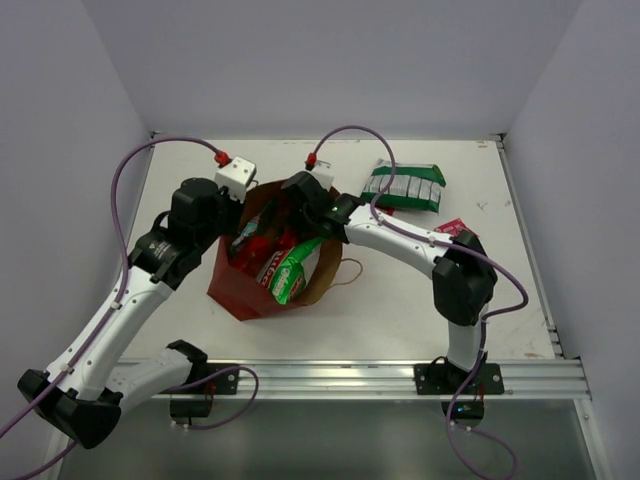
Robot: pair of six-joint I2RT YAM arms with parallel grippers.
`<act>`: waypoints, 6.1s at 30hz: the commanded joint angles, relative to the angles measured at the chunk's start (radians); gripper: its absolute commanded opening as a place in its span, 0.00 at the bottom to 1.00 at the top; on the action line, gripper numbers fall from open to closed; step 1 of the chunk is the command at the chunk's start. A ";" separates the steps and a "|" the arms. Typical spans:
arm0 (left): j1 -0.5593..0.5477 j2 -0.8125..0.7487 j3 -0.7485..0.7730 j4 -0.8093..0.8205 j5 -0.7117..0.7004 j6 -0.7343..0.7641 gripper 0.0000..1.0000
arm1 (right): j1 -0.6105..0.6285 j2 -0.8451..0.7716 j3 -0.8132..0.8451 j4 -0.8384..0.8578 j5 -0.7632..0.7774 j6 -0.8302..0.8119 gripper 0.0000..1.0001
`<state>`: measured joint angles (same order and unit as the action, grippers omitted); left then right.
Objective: Take the snacks out of the paper bag
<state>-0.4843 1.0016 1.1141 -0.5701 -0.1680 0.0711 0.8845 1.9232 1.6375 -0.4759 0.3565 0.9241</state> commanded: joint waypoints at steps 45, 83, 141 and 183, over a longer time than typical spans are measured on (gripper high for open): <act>0.029 -0.031 0.032 0.141 -0.287 0.030 0.00 | -0.094 -0.516 0.302 0.158 -0.251 -0.751 0.00; 0.174 0.060 0.007 0.297 0.116 0.164 0.00 | -0.165 -0.888 -0.420 -0.012 -0.108 -0.259 0.99; 0.174 0.029 -0.010 0.234 -0.220 0.059 0.00 | -0.380 -0.914 0.028 -0.175 -0.356 -0.399 0.00; 0.171 0.011 -0.003 0.190 0.211 0.079 0.00 | -0.646 -0.764 -0.421 0.040 -0.161 -0.330 0.99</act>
<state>-0.3141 1.0119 1.0824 -0.4278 -0.0071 0.1162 0.1333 1.2858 1.2552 -0.4545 0.2153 0.6426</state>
